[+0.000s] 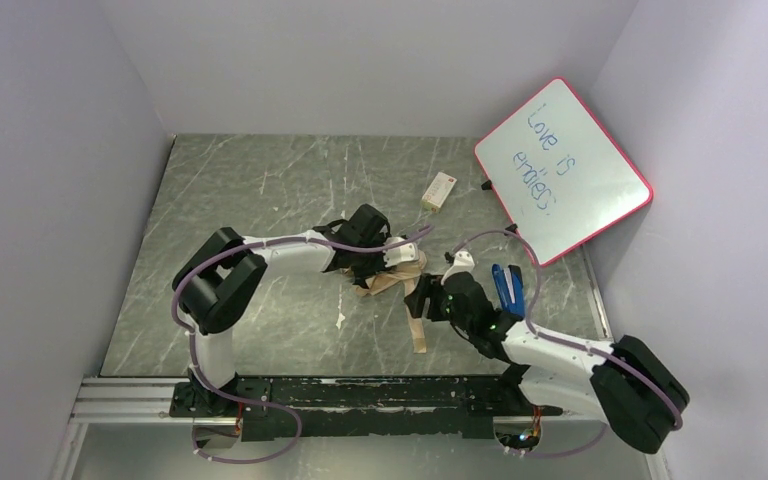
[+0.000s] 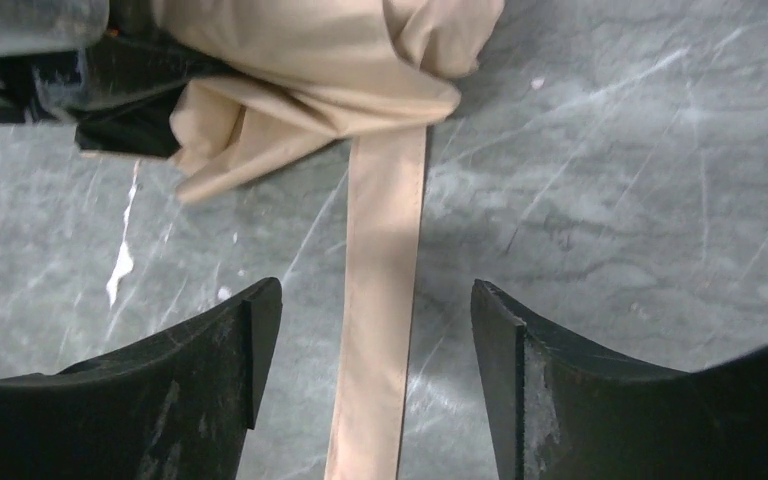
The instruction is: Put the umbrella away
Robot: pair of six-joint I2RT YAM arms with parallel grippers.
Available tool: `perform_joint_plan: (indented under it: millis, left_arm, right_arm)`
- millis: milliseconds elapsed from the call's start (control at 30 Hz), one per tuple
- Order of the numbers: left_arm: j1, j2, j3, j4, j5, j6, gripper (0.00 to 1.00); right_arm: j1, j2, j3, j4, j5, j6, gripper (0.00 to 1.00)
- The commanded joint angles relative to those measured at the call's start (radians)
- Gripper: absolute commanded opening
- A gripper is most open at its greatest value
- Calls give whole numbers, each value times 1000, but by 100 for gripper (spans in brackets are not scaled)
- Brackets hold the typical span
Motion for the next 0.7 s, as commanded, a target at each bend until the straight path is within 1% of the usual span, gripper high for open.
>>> perform_joint_plan:
  millis: [0, 167, 433, 567, 633, 667]
  left_arm:
    - [-9, 47, 5, -65, 11, 3, 5]
    - [-9, 48, 8, -73, 3, 3, 5]
    - [-9, 48, 12, -77, 7, 2, 5]
    - [-9, 46, 8, -75, 8, 1, 5]
    - [-9, 48, 9, -76, 8, -2, 5]
    - [-9, 47, 9, -76, 11, -2, 5]
  right_arm:
    - [30, 76, 9, 218, 163, -37, 75]
    - [43, 215, 52, 265, 200, -87, 77]
    - [64, 410, 124, 276, 294, -80, 75]
    - [77, 491, 175, 248, 329, -81, 71]
    - [84, 522, 198, 223, 349, -81, 65]
    - [87, 535, 206, 215, 354, -82, 61]
